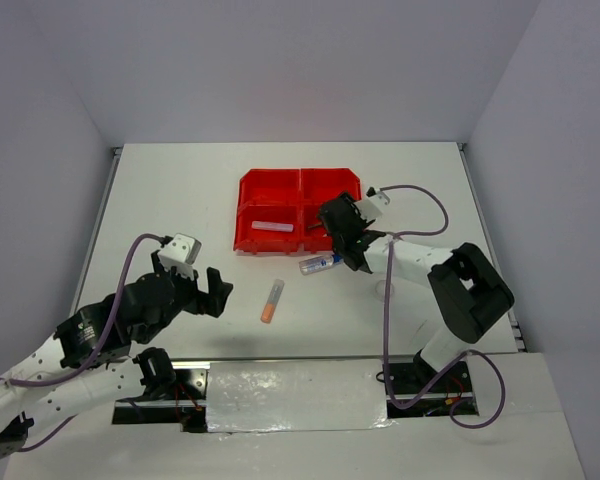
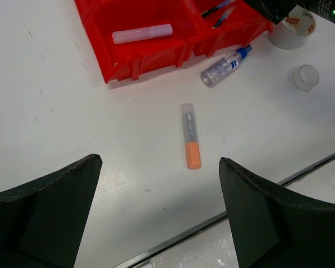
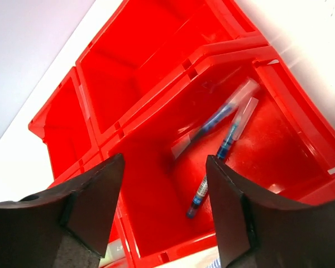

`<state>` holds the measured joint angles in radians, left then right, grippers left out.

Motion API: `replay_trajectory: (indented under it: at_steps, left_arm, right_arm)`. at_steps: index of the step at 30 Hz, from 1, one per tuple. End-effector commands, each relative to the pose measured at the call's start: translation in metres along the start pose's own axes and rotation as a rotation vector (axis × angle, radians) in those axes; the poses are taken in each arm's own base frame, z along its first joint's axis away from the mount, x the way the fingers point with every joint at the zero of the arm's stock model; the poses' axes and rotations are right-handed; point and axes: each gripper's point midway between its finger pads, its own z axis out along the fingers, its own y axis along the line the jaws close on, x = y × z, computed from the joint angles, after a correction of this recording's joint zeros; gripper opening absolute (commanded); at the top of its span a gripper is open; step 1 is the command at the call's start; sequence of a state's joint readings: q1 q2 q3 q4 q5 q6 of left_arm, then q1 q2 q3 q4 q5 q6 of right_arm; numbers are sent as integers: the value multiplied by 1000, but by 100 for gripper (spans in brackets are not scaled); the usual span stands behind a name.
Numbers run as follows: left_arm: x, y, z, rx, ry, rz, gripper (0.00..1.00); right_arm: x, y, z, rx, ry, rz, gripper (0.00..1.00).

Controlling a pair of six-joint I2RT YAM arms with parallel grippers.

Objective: Sort the stationery into containers
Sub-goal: Place the pen in the storage box, then pick up the stationery from the corner of the board.

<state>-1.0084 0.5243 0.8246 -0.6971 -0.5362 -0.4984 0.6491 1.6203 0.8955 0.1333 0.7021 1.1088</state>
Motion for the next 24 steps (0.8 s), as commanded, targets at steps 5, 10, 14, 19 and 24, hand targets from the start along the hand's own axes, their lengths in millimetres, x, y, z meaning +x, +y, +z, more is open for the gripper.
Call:
replay_trajectory:
  at_steps: [5, 10, 14, 19, 24]
  left_arm:
    - [-7, -5, 1, 21, -25, 4, 99]
    - [-8, -3, 0, 15, -32, -4, 99]
    - [-8, 4, 0, -23, -34, -21, 99]
    - [-8, 16, 0, -101, -32, -35, 99]
    - [-6, 16, 2, -106, -25, -33, 99]
  right_arm:
    - [-38, 24, -21, -58, -59, 60, 72]
    - [-68, 34, -40, -105, -86, 18, 75]
    - [-98, 45, -64, -200, -51, -148, 79]
    - [-107, 5, -76, -167, 111, -397, 82]
    - [-113, -81, -67, 36, 222, -446, 94]
